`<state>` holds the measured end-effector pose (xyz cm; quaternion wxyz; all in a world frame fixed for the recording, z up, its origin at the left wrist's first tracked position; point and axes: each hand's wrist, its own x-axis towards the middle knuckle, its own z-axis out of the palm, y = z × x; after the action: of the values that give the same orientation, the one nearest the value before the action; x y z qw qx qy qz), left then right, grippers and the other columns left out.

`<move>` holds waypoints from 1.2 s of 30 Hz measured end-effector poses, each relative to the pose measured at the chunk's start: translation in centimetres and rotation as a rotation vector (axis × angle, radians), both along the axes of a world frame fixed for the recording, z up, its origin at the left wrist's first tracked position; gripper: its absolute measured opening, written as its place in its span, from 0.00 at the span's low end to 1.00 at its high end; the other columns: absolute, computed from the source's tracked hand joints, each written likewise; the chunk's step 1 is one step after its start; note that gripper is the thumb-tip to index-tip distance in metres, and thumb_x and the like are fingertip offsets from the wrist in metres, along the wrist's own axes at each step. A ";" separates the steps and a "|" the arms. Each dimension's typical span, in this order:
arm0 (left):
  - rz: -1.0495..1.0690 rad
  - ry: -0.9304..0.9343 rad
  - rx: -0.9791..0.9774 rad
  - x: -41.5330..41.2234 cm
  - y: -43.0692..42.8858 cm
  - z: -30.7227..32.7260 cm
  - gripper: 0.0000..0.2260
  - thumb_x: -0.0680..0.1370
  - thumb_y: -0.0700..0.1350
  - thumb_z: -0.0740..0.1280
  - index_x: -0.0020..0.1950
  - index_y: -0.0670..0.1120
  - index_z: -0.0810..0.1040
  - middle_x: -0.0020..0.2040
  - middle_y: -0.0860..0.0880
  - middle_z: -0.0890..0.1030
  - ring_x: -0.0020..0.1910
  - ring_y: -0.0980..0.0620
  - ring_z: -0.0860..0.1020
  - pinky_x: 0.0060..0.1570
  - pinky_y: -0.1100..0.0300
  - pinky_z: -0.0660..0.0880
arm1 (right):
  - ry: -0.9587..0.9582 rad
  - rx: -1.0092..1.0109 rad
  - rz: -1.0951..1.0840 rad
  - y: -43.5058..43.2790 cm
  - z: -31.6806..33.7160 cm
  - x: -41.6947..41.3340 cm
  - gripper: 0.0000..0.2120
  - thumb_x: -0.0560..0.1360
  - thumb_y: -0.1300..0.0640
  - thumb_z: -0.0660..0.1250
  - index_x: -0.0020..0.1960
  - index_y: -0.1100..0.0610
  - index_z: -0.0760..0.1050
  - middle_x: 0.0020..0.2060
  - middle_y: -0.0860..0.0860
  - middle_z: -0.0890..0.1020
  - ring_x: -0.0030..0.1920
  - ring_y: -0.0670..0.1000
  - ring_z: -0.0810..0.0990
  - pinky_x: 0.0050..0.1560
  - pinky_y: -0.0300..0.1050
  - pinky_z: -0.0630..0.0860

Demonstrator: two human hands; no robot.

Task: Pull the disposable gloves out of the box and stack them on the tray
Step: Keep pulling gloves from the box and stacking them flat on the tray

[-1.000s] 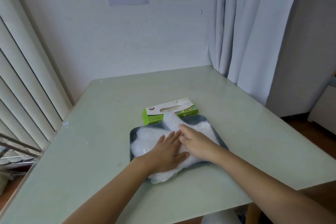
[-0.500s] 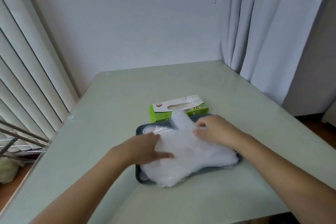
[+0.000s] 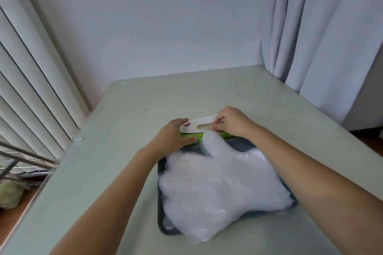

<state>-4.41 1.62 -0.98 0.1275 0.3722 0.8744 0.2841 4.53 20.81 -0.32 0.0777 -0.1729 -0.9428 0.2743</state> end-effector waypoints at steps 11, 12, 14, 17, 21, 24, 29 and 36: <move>-0.028 -0.050 -0.004 -1.0 0.6 -2.3 0.28 0.75 0.55 0.70 0.74 0.54 0.68 0.78 0.52 0.56 0.74 0.53 0.62 0.67 0.63 0.58 | 0.082 -0.026 -0.046 0.7 -1.2 -0.9 0.07 0.76 0.59 0.68 0.42 0.62 0.81 0.53 0.54 0.78 0.54 0.52 0.77 0.51 0.39 0.68; -0.031 -0.057 0.003 -1.0 0.6 -2.3 0.28 0.75 0.55 0.70 0.73 0.54 0.68 0.78 0.52 0.56 0.74 0.53 0.62 0.67 0.64 0.58 | 0.069 -0.030 -0.038 0.9 -1.2 -1.0 0.09 0.77 0.59 0.67 0.41 0.62 0.80 0.53 0.54 0.78 0.54 0.52 0.77 0.52 0.40 0.69; -0.036 -0.072 0.009 -0.8 0.6 -2.2 0.27 0.75 0.54 0.71 0.73 0.55 0.68 0.78 0.52 0.56 0.74 0.53 0.62 0.66 0.65 0.58 | 0.052 -0.030 -0.023 0.9 -1.1 -1.0 0.09 0.77 0.58 0.66 0.40 0.60 0.79 0.54 0.54 0.77 0.55 0.52 0.77 0.54 0.40 0.69; -0.032 -0.089 0.016 -0.8 0.7 -2.1 0.27 0.75 0.54 0.71 0.72 0.55 0.69 0.78 0.52 0.56 0.74 0.53 0.62 0.66 0.64 0.58 | 0.096 -0.018 -0.016 0.6 -1.3 -0.8 0.04 0.73 0.55 0.72 0.43 0.56 0.82 0.55 0.52 0.75 0.58 0.50 0.72 0.55 0.37 0.65; -0.025 -0.113 0.022 -0.7 0.7 -2.1 0.27 0.74 0.54 0.71 0.72 0.55 0.69 0.78 0.53 0.56 0.73 0.53 0.63 0.67 0.63 0.59 | 0.081 0.067 0.035 -0.2 -1.7 -0.9 0.16 0.72 0.46 0.73 0.54 0.56 0.83 0.60 0.50 0.73 0.65 0.48 0.63 0.65 0.40 0.62; -0.017 -0.120 0.036 -0.7 0.5 -2.2 0.27 0.74 0.54 0.71 0.73 0.54 0.69 0.78 0.53 0.56 0.73 0.53 0.64 0.66 0.63 0.59 | 0.130 0.195 0.103 -0.6 -1.4 -0.8 0.09 0.74 0.53 0.71 0.48 0.59 0.84 0.61 0.52 0.73 0.66 0.49 0.64 0.63 0.41 0.66; -0.009 -0.122 0.058 -0.6 0.5 -2.6 0.27 0.75 0.55 0.70 0.72 0.55 0.69 0.77 0.54 0.55 0.73 0.53 0.64 0.66 0.62 0.60 | 0.089 0.247 0.126 0.0 -2.0 -1.2 0.09 0.76 0.58 0.68 0.52 0.60 0.84 0.65 0.53 0.72 0.70 0.51 0.61 0.66 0.38 0.59; -0.009 -0.114 0.056 -0.6 0.5 -2.8 0.27 0.75 0.55 0.70 0.73 0.55 0.68 0.78 0.54 0.55 0.72 0.53 0.64 0.67 0.61 0.61 | 0.179 0.139 0.083 0.1 -3.6 -1.6 0.07 0.75 0.63 0.68 0.44 0.61 0.85 0.56 0.52 0.75 0.62 0.53 0.67 0.60 0.37 0.63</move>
<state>-5.04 2.12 -3.74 0.1681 0.3627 0.8558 0.3285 2.91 20.91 -3.95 0.1618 -0.1027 -0.9552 0.2256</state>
